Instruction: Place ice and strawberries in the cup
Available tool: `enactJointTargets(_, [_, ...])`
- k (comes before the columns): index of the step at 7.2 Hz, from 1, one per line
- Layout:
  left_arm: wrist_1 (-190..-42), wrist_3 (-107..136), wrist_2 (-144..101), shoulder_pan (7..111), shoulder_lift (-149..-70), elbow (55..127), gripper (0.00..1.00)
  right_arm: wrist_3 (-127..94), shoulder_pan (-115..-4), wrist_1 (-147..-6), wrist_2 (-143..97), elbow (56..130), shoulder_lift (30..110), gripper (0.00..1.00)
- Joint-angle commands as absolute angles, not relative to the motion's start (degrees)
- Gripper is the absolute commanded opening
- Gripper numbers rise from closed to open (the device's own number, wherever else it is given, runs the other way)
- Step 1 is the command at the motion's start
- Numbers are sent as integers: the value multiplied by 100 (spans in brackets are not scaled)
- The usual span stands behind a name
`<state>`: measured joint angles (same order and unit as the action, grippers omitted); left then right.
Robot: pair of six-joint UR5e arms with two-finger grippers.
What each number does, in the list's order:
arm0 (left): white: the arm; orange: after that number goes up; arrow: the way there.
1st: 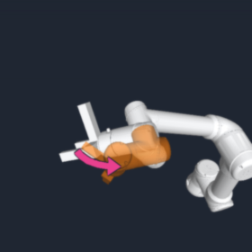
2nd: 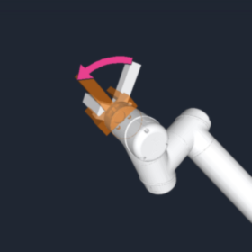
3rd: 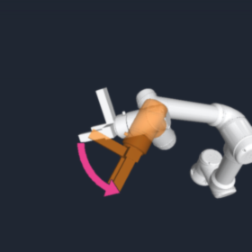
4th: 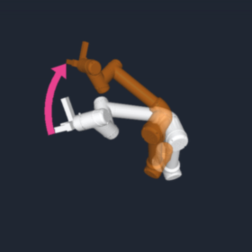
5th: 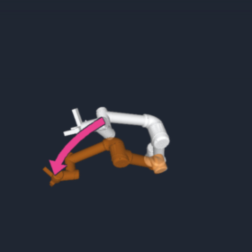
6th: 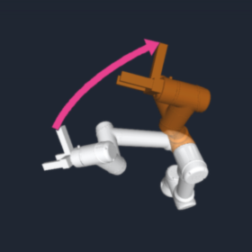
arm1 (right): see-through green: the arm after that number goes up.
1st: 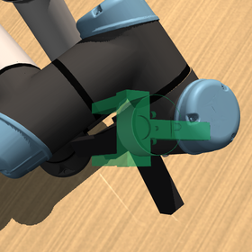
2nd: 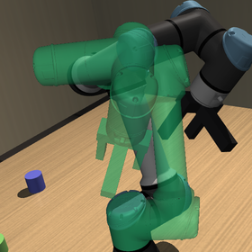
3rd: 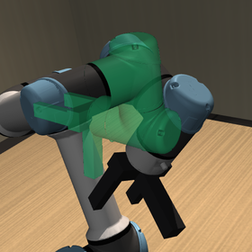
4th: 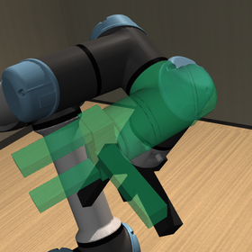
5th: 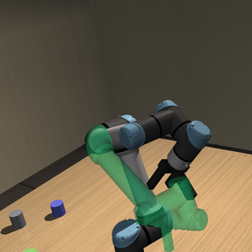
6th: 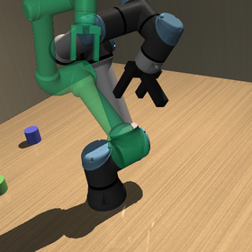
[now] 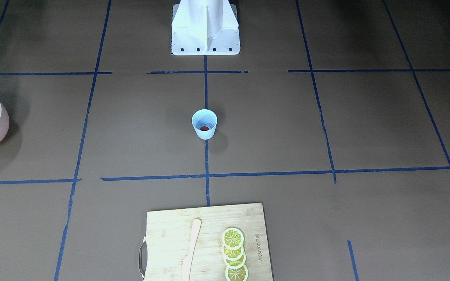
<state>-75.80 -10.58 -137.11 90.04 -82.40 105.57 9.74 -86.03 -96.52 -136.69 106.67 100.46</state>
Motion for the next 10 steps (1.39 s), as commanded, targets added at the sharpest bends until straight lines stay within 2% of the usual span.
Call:
enactJointTargets(1, [-7576,-1063,-13702,8991,-8262,10591,100,984,-8604,-9624,-13623,10644,10028,99])
enactJointTargets(10, [-7629,-457,-13650,9009,-8174,10512,100,975,-8604,-9633,-13614,10600,10020,99])
